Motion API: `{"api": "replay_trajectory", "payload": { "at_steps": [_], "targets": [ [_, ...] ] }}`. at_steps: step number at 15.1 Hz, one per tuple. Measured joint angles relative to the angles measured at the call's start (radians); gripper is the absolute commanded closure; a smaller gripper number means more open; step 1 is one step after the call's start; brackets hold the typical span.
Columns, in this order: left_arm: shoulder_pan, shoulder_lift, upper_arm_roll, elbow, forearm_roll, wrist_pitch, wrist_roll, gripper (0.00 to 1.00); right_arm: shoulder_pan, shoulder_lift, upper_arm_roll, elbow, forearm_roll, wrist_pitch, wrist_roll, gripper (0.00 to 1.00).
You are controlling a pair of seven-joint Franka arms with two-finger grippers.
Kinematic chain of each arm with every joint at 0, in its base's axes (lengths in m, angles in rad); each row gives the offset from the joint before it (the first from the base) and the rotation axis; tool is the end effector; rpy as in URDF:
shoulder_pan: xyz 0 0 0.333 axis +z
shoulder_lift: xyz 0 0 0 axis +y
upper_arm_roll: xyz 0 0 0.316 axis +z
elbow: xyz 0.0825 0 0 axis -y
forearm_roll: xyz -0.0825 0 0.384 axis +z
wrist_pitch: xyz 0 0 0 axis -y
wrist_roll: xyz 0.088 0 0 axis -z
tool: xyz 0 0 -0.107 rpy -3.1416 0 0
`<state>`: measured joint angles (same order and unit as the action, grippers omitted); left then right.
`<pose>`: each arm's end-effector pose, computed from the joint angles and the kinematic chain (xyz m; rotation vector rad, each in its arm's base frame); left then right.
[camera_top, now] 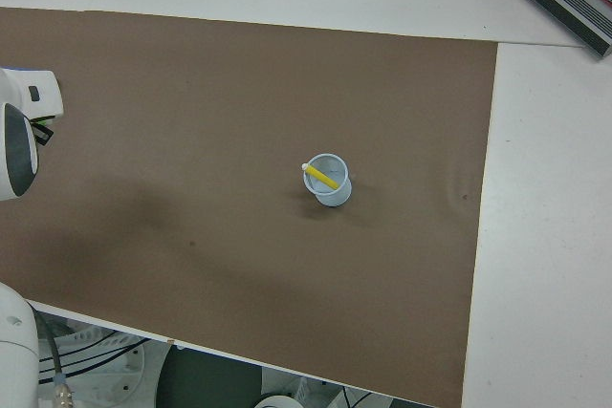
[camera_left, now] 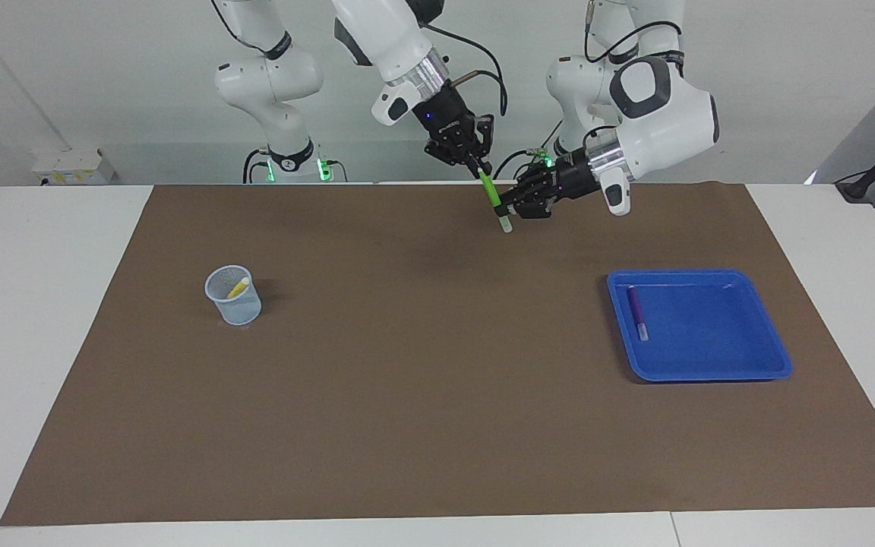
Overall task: Right arm passes pens to left for tray arrangement
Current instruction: 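Grasp the green pen with the left gripper while the right gripper releases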
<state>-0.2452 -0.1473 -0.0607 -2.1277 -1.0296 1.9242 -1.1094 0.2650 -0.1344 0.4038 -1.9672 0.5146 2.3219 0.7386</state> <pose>0.4734 -0.2136 0.4991 1.9122 1.3349 -0.8176 0.4292 0.3649 0.5798 -2.4949 0.4061 -0.1331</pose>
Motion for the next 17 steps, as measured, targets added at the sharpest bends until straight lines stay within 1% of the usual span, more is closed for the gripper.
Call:
{"api": "replay_trajectory", "payload": {
  "at_steps": [11,12,13,14,15,16,17],
  "targets": [
    [-0.012,-0.001,0.003,-0.001,0.001,0.004,0.012,1.0,-0.004,-0.005,-0.004,-0.004,0.0,-0.002,-0.001,1.0],
    [-0.012,-0.001,0.003,-0.001,0.001,0.004,0.012,1.0,-0.005,-0.005,-0.004,-0.004,0.0,-0.002,-0.001,0.92],
    [-0.012,-0.001,0.003,-0.001,0.001,0.004,0.012,1.0,-0.005,-0.005,-0.004,-0.004,0.0,-0.002,-0.001,0.68],
    [-0.012,-0.001,0.003,-0.001,0.001,0.004,0.012,1.0,-0.005,-0.005,-0.004,-0.004,0.0,-0.002,-0.001,0.46],
    [-0.012,-0.001,0.002,-0.001,-0.002,0.004,0.012,1.0,-0.005,-0.005,-0.004,-0.004,0.0,-0.001,-0.001,0.14],
    [-0.013,-0.002,0.001,0.0,-0.005,0.004,0.011,1.0,-0.005,-0.005,-0.003,-0.004,0.0,-0.001,-0.001,0.0],
    [-0.013,-0.003,0.0,0.0,-0.006,0.004,0.011,1.0,-0.005,-0.005,-0.002,-0.004,0.0,-0.001,-0.001,0.0]
  ]
}}
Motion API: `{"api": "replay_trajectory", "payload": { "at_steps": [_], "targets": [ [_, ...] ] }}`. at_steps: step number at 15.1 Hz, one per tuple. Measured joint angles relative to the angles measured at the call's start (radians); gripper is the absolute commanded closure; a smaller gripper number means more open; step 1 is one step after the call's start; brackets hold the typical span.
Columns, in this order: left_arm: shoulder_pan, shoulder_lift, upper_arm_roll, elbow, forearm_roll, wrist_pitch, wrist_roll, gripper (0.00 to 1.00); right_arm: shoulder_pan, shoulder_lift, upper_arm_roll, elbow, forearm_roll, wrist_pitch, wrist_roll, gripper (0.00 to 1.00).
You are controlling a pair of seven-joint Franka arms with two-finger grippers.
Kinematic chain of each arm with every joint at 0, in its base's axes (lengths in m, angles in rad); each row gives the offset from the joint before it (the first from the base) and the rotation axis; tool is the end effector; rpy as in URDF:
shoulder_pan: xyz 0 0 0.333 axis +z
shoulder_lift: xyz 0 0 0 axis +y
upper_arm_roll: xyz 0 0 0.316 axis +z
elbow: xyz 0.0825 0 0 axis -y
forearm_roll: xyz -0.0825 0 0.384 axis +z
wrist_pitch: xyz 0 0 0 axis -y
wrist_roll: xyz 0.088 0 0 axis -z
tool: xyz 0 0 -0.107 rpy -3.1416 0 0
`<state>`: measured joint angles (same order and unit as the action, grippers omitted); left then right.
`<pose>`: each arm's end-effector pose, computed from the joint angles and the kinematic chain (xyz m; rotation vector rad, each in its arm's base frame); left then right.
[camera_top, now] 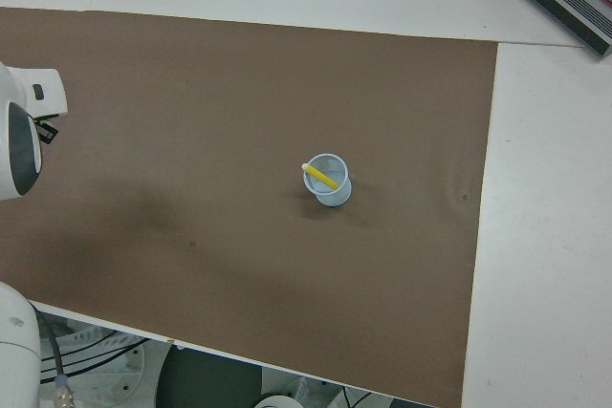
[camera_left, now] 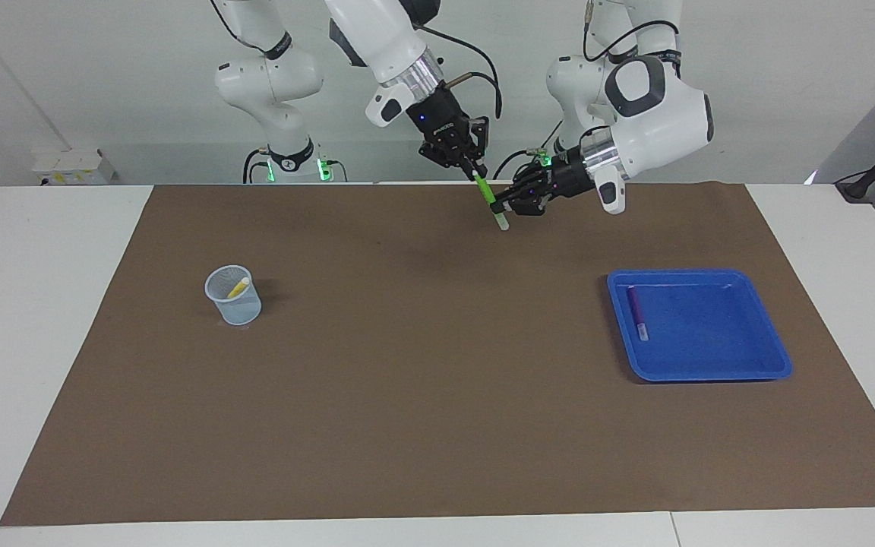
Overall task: Right arm passes pens to left for tray arrangement
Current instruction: 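Grasp the green pen with the left gripper while the right gripper releases, then place the green pen in the tray beside the purple pen with the left gripper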
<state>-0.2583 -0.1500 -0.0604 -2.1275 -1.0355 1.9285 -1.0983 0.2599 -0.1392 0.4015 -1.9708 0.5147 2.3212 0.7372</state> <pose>0.4708 -0.2194 0.5010 1.9202 1.3115 -0.8144 0.4306 0.3611 0.5803 -2.4947 0.4130 -0.1381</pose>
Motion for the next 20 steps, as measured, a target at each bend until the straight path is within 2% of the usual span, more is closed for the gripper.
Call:
{"api": "replay_trajectory", "payload": {
  "at_steps": [6,11,14,16,20],
  "targets": [
    [0.0,-0.003,0.002,0.0,-0.001,0.0,0.0,1.0,-0.015,0.0,-0.002,0.0,0.0,0.0,-0.014,0.0],
    [0.004,-0.005,0.012,0.0,0.003,-0.005,0.06,1.0,-0.12,0.001,-0.003,-0.001,0.0,-0.086,-0.317,0.0],
    [0.048,-0.005,0.021,0.0,0.024,-0.072,0.109,1.0,-0.182,0.002,-0.005,-0.001,-0.002,-0.16,-0.451,0.0],
    [0.106,-0.006,0.025,0.002,0.048,-0.15,0.16,1.0,-0.226,0.002,-0.005,-0.005,-0.054,-0.23,-0.555,0.0],
    [0.205,-0.009,0.03,0.04,0.16,-0.333,0.299,1.0,-0.292,0.0,-0.006,-0.026,-0.268,-0.373,-0.764,0.0]
  ]
}}
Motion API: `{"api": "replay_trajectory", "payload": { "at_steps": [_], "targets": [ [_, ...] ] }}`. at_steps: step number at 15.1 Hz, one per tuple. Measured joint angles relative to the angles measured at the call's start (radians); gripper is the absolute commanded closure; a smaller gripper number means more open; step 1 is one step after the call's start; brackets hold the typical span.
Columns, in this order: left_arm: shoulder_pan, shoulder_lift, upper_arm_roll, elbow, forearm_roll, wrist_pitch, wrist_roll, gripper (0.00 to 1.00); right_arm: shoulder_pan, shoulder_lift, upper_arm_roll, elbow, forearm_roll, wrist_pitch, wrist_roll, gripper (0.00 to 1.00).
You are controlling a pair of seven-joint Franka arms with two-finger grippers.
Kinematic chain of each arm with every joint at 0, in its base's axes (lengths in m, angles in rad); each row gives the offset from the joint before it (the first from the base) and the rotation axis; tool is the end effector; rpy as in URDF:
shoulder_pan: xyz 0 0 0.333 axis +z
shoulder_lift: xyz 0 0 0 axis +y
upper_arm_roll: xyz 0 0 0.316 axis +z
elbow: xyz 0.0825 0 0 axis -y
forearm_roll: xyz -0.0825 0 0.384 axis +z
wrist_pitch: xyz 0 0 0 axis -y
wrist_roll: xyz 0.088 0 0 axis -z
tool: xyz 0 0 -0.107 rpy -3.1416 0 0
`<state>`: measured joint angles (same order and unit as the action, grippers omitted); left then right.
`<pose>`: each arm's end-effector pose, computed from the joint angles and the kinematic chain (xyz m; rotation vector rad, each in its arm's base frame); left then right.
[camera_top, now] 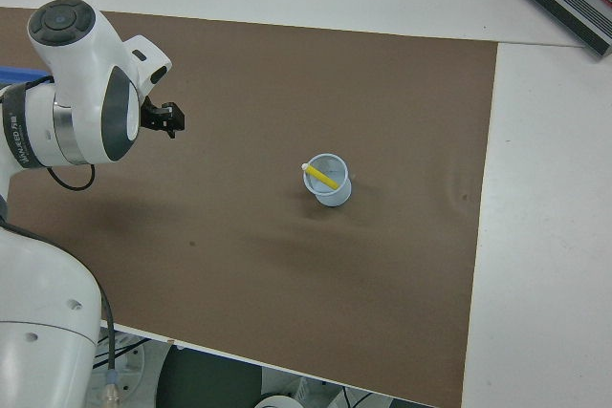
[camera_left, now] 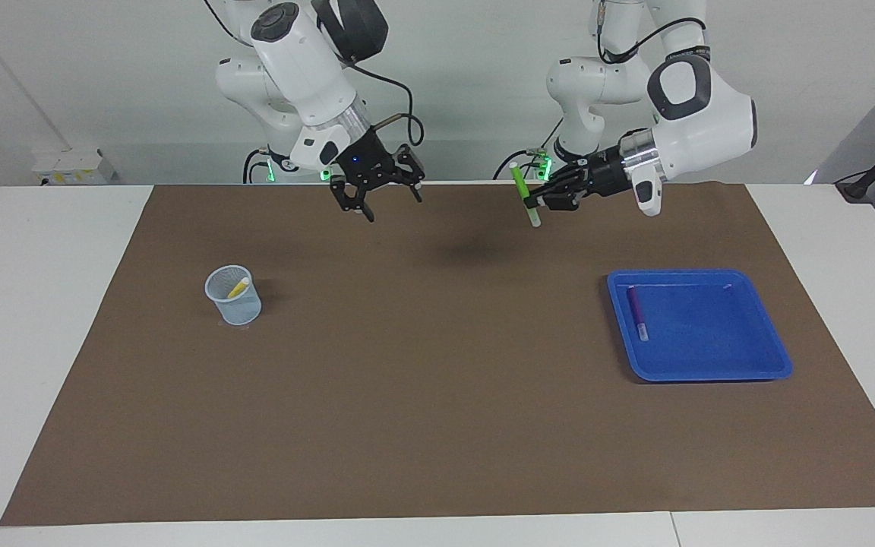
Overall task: Right arm passes pens to left for tray arrangement
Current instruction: 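Place the green pen in the tray beside the purple pen with the left gripper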
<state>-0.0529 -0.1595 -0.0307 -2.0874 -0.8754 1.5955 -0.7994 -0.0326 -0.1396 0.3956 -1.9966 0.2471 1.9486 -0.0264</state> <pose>0.4729 -0.1210 0.5061 2.1370 1.0276 -0.8243 0.4862 0.2113 0.5248 -2.9153 -0.4498 -0.0765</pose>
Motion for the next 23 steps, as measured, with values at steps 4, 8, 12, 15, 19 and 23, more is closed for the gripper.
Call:
{"api": "replay_trajectory", "payload": {
  "at_steps": [4,8,12,15,19,23],
  "targets": [
    [0.048,0.0,0.001,0.03,0.178,-0.124,0.254,1.0,-0.106,-0.006,-0.001,-0.065,-0.16,-0.033,-0.33,0.0],
    [0.053,0.004,0.002,0.079,0.385,-0.163,0.487,1.0,-0.229,-0.005,-0.003,-0.123,-0.199,-0.011,-0.758,0.0],
    [0.054,0.017,0.002,0.106,0.607,-0.141,0.709,1.0,-0.236,0.008,0.001,-0.174,-0.288,0.086,-1.039,0.0],
    [0.06,0.026,0.002,0.106,0.745,-0.066,0.833,1.0,-0.264,0.053,0.0,-0.21,-0.339,0.18,-1.196,0.12],
    [0.084,0.034,0.003,0.104,0.876,0.012,0.991,1.0,-0.309,0.093,-0.002,-0.212,-0.351,0.228,-1.274,0.2],
    [0.111,0.072,0.003,0.082,0.933,0.118,1.031,1.0,-0.309,0.095,0.001,-0.23,-0.352,0.255,-1.274,0.36]
  ]
}}
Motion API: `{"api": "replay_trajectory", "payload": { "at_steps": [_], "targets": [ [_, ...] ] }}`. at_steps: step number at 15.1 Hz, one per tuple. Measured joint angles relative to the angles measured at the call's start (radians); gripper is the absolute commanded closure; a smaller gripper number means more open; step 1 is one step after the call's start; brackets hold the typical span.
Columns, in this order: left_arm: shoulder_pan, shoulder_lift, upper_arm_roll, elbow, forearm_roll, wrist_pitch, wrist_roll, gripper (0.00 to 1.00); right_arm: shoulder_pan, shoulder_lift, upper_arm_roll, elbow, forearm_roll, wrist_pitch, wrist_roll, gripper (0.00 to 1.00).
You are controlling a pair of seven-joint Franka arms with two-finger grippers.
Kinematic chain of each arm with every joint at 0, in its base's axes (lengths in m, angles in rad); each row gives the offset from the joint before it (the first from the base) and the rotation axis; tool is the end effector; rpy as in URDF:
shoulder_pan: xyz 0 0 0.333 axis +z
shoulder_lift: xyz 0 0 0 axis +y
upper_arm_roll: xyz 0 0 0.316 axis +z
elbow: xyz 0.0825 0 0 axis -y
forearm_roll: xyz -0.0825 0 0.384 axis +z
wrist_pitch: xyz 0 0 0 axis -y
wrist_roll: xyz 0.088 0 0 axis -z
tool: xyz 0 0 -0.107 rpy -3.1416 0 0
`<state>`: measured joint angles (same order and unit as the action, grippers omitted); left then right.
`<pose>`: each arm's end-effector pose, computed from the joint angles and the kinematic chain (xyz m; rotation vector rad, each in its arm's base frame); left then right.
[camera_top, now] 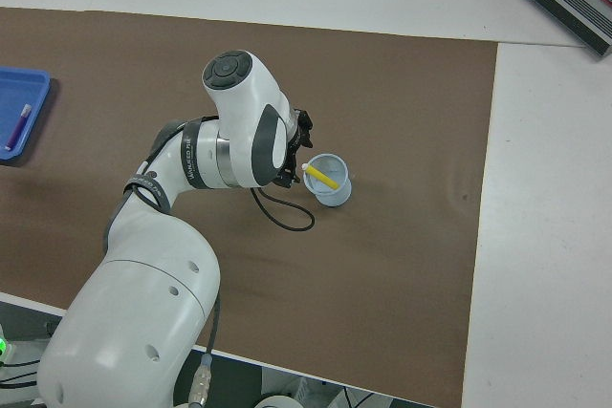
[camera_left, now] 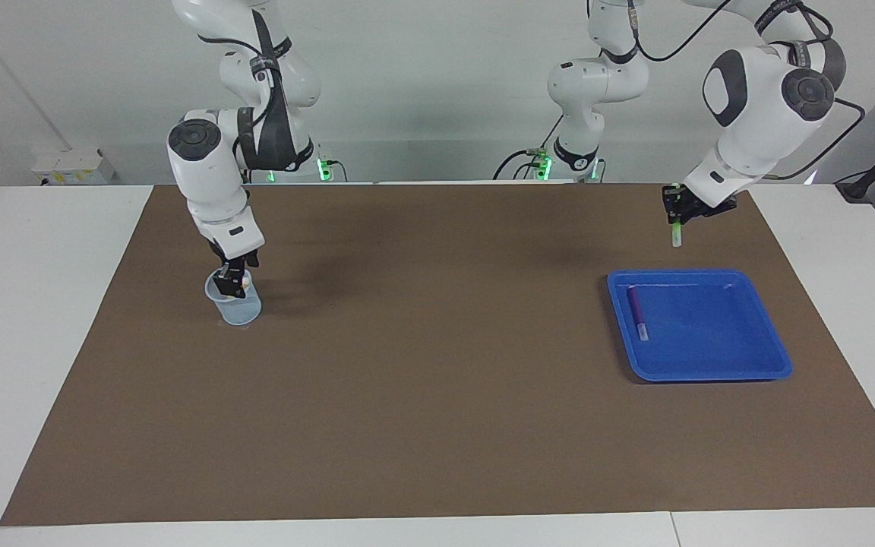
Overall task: Right arm passes pens to left for tray arrangement
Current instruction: 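Place the green pen in the tray beside the purple pen with the left gripper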
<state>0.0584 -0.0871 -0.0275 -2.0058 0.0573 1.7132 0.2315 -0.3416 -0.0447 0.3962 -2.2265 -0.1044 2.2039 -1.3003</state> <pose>0.5078 0.0208 0.4791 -3.0759 0.3307 0.3281 0.5202 0.0257 0.3930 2.3153 1.9815 -0.0683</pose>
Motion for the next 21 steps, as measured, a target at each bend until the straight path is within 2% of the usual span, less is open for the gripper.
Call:
{"api": "replay_trajectory", "payload": {
  "at_steps": [10,15,17,19,21],
  "targets": [
    [0.062,0.175,0.001,-0.017,0.018,0.274,-0.011,1.0,-0.01,0.0,-0.001,-0.018,0.0,0.017,0.0,0.38],
    [0.062,0.278,-0.004,-0.019,0.019,0.426,-0.065,1.0,-0.02,0.0,-0.001,-0.029,0.0,0.033,0.0,0.42],
    [0.064,0.317,-0.004,-0.019,0.019,0.479,-0.069,1.0,-0.02,0.0,-0.001,-0.03,0.0,0.034,0.0,0.47],
    [0.065,0.347,-0.003,-0.019,0.019,0.525,-0.072,1.0,-0.02,0.0,-0.001,-0.031,0.0,0.034,0.0,0.6],
    [0.065,0.368,-0.003,-0.019,0.019,0.563,-0.079,1.0,-0.02,-0.001,-0.001,-0.032,0.0,0.034,0.0,0.78]
  ]
}}
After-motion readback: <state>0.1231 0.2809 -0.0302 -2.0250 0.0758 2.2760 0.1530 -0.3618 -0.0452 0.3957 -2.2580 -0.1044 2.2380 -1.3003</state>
